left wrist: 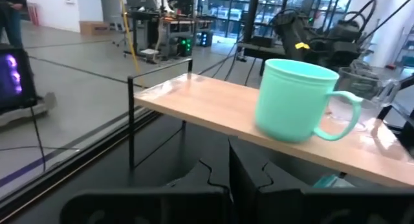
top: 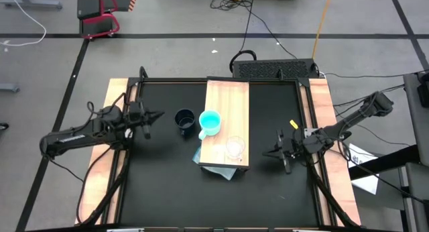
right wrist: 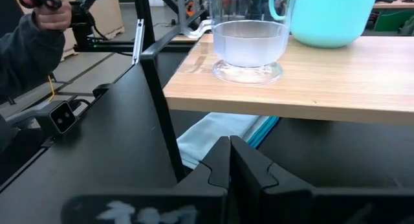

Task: Stack small to large cups/mugs on shelf
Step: Put the dark blue mug on the shelf

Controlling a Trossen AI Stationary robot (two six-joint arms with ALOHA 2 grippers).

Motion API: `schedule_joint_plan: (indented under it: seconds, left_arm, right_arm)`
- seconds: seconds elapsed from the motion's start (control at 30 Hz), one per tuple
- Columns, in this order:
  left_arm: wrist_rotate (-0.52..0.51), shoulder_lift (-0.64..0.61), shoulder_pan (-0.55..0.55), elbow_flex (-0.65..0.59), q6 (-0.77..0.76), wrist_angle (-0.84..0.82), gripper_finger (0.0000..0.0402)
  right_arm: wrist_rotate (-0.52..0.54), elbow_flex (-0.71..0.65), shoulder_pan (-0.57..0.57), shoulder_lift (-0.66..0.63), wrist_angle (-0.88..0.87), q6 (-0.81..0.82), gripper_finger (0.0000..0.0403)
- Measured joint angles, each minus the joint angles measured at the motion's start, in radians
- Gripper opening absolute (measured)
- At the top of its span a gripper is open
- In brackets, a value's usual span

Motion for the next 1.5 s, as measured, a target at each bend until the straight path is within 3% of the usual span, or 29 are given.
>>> schedule_joint_plan:
  seconds: [0.37, 0.63, 0.83, 1.07, 1.5]
  left_arm:
    - [0.081, 0.138, 0.09, 0.0, 0.012, 0.119, 0.0]
    - [0.219, 0.378, 0.231, 0.05, 0.006, 0.217, 0.0]
    - [0.301, 0.567, 0.303, 0.258, 0.071, 0.066, 0.0]
    - [0.301, 0.745, 0.335, 0.515, 0.193, -0.26, 0.0]
    - [0.212, 1.039, 0.342, 0.748, 0.34, -0.609, 0.0]
  right_arm:
    - [0.0, 0.0, -0.009, 0.0, 0.0, -0.006, 0.0]
    - [0.0, 0.0, -0.009, 0.0, 0.001, -0.006, 0.0]
    - [0.0, 0.0, -0.009, 0.0, 0.001, 0.001, 0.0]
    - [0.0, 0.0, -0.008, 0.0, 0.001, 0.001, 0.0]
    - [-0.001, 0.0, -0.008, 0.0, -0.007, -0.001, 0.0]
